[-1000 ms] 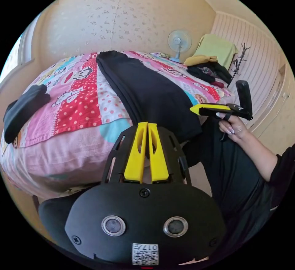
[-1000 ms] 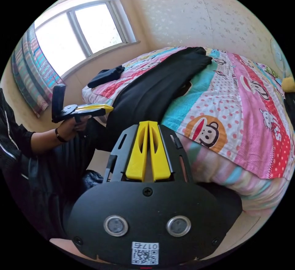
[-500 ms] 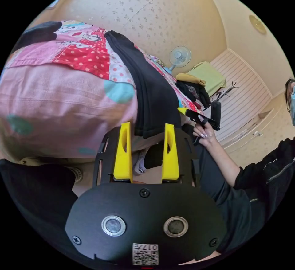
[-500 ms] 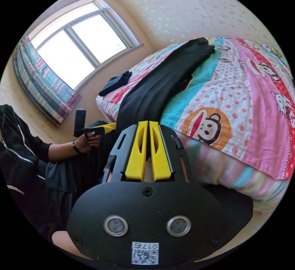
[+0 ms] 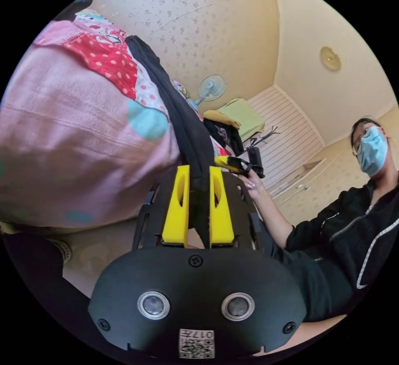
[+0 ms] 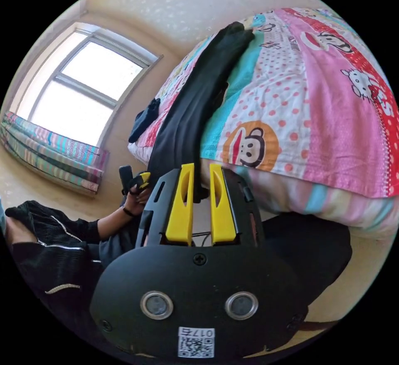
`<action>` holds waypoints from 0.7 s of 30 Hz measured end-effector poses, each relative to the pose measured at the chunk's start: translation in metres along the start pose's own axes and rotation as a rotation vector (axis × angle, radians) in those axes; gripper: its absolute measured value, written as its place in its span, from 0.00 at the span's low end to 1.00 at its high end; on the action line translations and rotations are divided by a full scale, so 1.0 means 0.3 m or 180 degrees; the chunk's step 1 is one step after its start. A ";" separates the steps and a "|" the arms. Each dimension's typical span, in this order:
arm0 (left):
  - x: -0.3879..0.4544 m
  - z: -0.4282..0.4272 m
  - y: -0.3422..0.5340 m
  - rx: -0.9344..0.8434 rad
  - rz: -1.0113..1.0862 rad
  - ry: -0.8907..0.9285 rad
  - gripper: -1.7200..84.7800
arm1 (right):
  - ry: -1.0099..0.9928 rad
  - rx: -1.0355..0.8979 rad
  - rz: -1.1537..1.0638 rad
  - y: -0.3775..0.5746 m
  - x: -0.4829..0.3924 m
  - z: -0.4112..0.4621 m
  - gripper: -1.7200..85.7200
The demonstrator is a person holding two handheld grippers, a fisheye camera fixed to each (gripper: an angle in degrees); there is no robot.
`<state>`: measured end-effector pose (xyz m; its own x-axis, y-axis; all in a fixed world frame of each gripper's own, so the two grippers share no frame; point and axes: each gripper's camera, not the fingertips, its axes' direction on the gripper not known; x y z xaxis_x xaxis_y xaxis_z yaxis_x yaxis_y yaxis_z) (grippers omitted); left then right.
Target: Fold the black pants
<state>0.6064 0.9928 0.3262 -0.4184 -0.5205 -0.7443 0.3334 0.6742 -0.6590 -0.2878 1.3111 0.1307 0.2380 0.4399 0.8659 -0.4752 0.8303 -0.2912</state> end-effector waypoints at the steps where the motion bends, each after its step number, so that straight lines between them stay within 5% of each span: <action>1: 0.001 -0.009 -0.005 0.0036 -0.0007 0.0058 0.11 | -0.0167 -0.0007 0.0088 -0.017 0.009 -0.038 0.12; 8: 0.084 -0.084 -0.110 0.0254 0.0100 0.0224 0.10 | -0.1512 -0.0234 0.0554 -0.124 0.051 -0.050 0.21; 21: 0.063 -0.148 -0.193 0.0347 -0.0013 0.0339 0.10 | -0.2363 -0.0066 0.0649 -0.234 -0.020 0.052 0.15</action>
<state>0.5417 0.9672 0.3552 -0.5053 -0.4607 -0.7296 0.4188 0.6083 -0.6742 -0.2689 1.2448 0.1522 -0.4871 0.2460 0.8380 -0.4311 0.7668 -0.4757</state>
